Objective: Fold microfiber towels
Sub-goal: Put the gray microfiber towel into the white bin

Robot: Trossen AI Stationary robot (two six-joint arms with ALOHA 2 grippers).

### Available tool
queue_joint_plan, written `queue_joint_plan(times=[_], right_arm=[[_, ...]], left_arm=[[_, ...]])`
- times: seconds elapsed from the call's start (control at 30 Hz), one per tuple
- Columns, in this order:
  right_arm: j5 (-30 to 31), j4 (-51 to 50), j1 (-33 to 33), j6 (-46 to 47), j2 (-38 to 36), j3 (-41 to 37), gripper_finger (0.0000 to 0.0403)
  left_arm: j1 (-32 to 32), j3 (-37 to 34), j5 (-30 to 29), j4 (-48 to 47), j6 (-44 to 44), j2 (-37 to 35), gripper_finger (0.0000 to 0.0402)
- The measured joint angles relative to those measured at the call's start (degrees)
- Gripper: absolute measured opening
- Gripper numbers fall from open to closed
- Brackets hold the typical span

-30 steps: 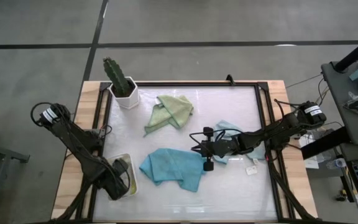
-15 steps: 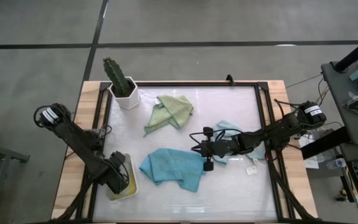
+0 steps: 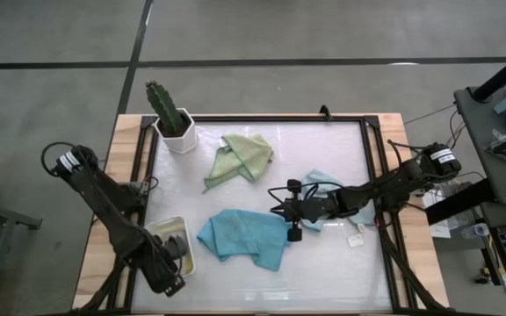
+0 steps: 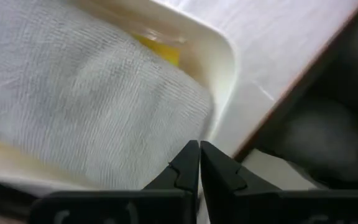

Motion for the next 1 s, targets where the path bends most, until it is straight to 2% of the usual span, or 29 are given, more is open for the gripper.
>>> queue_joint_plan(times=[0.2, 0.43, 0.73, 1.0], right_arm=[[-0.01, 0.12, 0.13, 0.00, 0.00, 0.00, 0.0009], [0.01, 0.36, 0.13, -0.04, 0.00, 0.00, 0.0009], [-0.01, 0.34, 0.13, -0.04, 0.00, 0.00, 0.0009], [-0.01, 0.31, 0.13, -0.04, -0.01, 0.00, 0.0009]], left_arm=[[0.47, -2.33, -1.57, -0.25, 0.38, 5.86, 0.0000], [1.84, -3.85, -3.79, 4.09, 1.57, 7.40, 0.0000], [2.24, -1.29, 3.77, 1.98, 1.50, 2.35, 0.0000], [-0.48, -3.40, 4.08, 0.10, -3.02, -0.06, 0.0000]])
